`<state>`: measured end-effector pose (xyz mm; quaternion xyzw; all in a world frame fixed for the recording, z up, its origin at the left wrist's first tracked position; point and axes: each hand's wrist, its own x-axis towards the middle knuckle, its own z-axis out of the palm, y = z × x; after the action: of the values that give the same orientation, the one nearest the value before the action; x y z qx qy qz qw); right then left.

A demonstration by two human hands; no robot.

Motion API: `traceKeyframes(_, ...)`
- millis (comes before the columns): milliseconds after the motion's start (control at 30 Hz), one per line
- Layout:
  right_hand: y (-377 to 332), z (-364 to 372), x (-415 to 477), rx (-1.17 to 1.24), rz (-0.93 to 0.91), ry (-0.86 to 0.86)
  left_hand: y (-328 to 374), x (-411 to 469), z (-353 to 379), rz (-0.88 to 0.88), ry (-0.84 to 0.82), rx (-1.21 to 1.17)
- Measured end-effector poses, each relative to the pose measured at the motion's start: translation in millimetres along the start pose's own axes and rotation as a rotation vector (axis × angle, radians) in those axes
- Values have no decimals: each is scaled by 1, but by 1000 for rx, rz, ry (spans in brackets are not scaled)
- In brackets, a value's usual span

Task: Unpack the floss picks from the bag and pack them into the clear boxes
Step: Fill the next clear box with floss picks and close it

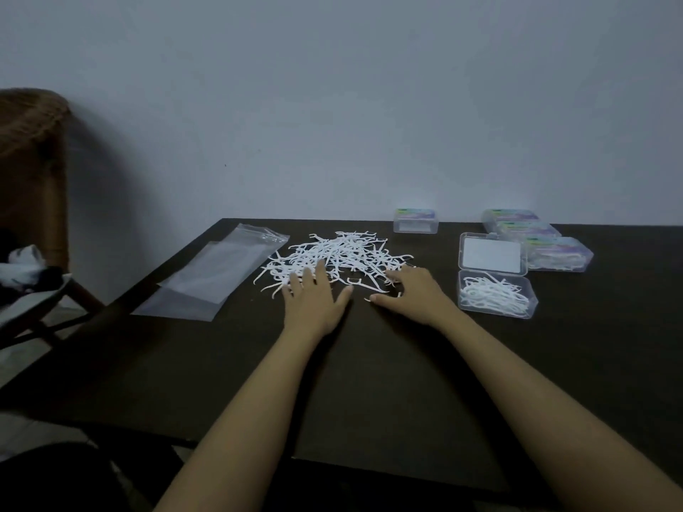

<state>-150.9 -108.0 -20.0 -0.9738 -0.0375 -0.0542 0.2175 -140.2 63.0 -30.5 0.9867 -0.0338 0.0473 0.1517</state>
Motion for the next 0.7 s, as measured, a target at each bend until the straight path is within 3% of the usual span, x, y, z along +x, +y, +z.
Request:
traceKeyframes(300, -1, -3, 8, -30, -79, 41, 13, 5, 8, 295, 85, -84)
traceKeyframes(500, -3, -8, 8, -128, -148, 32, 14, 2, 9, 406, 10, -271)
traceKeyframes(600, -1, -14, 6, -145, -176, 26, 15, 1, 6, 433, 14, -351)
traceKeyframes(700, 1, -15, 5, -126, -170, 79, 12, 3, 1, 354, 135, -244)
